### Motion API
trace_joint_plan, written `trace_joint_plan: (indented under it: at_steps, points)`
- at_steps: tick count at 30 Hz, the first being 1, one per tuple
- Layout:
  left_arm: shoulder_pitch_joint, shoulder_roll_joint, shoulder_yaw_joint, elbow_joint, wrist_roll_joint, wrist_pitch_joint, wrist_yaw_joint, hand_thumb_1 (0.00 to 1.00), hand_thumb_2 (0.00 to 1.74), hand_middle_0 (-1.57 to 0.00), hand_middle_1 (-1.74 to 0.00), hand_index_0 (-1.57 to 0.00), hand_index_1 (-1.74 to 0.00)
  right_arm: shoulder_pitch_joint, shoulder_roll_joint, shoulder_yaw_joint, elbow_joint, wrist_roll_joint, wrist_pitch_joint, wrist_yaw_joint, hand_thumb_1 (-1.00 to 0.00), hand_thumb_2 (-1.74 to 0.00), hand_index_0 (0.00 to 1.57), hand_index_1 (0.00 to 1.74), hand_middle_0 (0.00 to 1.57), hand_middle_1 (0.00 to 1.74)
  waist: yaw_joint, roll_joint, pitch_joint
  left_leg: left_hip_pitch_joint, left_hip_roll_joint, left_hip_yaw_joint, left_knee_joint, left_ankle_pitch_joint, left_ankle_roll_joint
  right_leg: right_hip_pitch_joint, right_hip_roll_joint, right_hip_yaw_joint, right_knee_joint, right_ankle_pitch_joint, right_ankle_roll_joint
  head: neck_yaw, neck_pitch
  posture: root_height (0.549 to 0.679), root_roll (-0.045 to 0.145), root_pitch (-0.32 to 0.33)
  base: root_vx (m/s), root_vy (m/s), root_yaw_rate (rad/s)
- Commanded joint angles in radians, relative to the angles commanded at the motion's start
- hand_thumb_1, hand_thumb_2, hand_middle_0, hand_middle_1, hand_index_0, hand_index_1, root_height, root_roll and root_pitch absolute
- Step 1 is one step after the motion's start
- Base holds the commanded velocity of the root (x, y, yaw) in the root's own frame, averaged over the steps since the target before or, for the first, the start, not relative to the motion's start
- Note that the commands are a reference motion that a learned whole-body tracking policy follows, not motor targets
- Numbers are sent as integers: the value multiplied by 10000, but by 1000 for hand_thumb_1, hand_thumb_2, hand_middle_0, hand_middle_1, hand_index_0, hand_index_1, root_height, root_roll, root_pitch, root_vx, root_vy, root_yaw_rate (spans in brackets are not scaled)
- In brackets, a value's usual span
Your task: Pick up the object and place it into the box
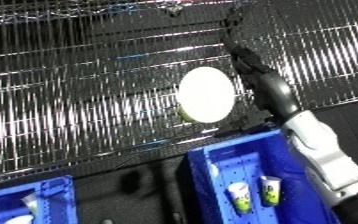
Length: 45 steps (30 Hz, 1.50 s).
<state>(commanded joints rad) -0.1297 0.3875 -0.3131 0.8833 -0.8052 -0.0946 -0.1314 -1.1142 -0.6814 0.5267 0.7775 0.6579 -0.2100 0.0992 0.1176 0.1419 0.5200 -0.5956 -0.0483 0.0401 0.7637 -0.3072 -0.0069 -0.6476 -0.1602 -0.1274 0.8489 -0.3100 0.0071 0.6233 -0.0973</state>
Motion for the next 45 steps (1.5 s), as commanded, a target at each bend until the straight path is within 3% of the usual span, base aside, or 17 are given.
trace_joint_plan:
  at_steps: [17, 23, 29, 34, 39, 40, 43, 45]
  points:
    - [-54, -144, -116, -95, -9, 8, 109, 0, 0, 0, 0, 0, 0, 5, 342, 80, 74, 292, 157, 508, -900, -1566, 1413, 1566, 1413, 1566, 31, 82, 0, 181, -32, -27, -340, 177, -16, 97, -10, 0, -229, 83, 8, 11, 64, 626, 88, 109, -8, 3, 7]
    - [-39, -176, -62, -88, 8, -51, 136, 0, 0, 0, 0, 0, 0, 255, 288, -11, -80, 379, 99, 790, -900, -1566, 1413, 1566, 1413, 1566, -38, 43, 0, 346, 20, -33, -609, 307, -77, 225, 18, 9, -437, 134, 29, -122, 235, 629, 89, 108, -24, -19, -17]
    - [101, -172, 207, -98, -25, -43, 170, 0, 0, 0, 0, 0, 0, 1012, 29, -394, -1258, 341, -204, 243, -900, -1566, 1413, 1566, 1413, 1566, -271, -91, 0, 528, 122, -5, -823, 376, -131, 369, 96, 64, -649, 169, 46, -452, 285, 632, 90, 109, -21, -3, -85]
    - [254, -203, 544, -87, -83, -144, 236, 0, 0, 0, 0, 0, 0, 2273, -210, -1215, -3027, -451, -395, -357, -900, -1566, 1413, 1566, 1413, 1566, -598, -289, 0, 579, 225, 65, -911, 379, -126, 389, 221, 169, -793, 223, 97, -901, 457, 633, 87, 116, -25, -4, -142]
    - [291, -209, 585, -102, -92, -167, 251, 0, 0, 0, 0, 0, 0, 2520, -261, -1351, -3361, -604, -385, -476, -900, -1566, 1413, 1566, 1413, 1566, -641, -316, 0, 600, 242, 78, -933, 383, -124, 401, 237, 186, -819, 234, 103, -910, 460, 634, 87, 116, -4, 0, -23]
    - [420, -248, 821, -121, -124, -250, 275, 0, 0, 0, 0, 0, 0, 3359, -356, -1869, -4240, -1097, -579, -954, -900, -1566, 1413, 1566, 1413, 1566, -860, -409, 0, 668, 313, 148, -1009, 397, -140, 438, 315, 255, -900, 252, 126, -1862, 540, 635, 86, 117, -23, 9, -216]
    - [645, -340, 1283, -132, -198, -416, 328, 0, 0, 0, 0, 0, 0, 5100, -480, -2951, -5841, -2003, -962, -1986, -900, -1566, 1413, 1566, 1413, 1566, -1294, -585, 0, 838, 443, 284, -1185, 423, -176, 541, 471, 390, -1076, 285, 174, -2212, 544, 636, 84, 119, -29, 14, -271]
    - [691, -381, 1426, -99, -235, -465, 350, 0, 0, 0, 0, 0, 0, 5765, -391, -3342, -6124, -2085, -1100, -2357, -900, -1566, 1413, 1566, 1413, 1566, -1433, -641, 0, 948, 480, 322, -1291, 436, -195, 623, 522, 431, -1170, 296, 198, -2372, 500, 638, 83, 119, -11, 7, -127]
